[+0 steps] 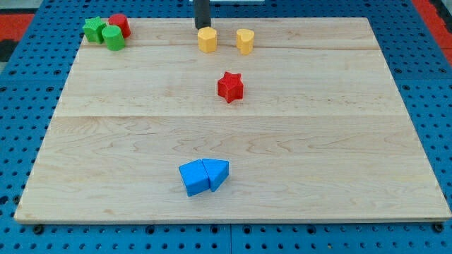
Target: Tune the yellow heart top right towards the red star
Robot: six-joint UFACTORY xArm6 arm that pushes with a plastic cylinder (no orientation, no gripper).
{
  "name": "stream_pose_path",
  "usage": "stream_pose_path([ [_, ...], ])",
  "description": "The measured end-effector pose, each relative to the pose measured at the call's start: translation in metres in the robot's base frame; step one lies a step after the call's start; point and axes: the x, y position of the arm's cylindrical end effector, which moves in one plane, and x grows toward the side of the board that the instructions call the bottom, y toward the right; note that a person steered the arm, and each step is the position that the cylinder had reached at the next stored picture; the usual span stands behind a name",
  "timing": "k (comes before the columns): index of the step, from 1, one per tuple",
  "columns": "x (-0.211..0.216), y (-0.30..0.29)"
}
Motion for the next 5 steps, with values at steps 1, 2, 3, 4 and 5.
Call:
stream_pose_path([
  [1,0.013,0.092],
  [2,0.022,0.174],
  [3,0.037,0.179],
  [4,0.023,0.105],
  [5,0.047,0.144],
])
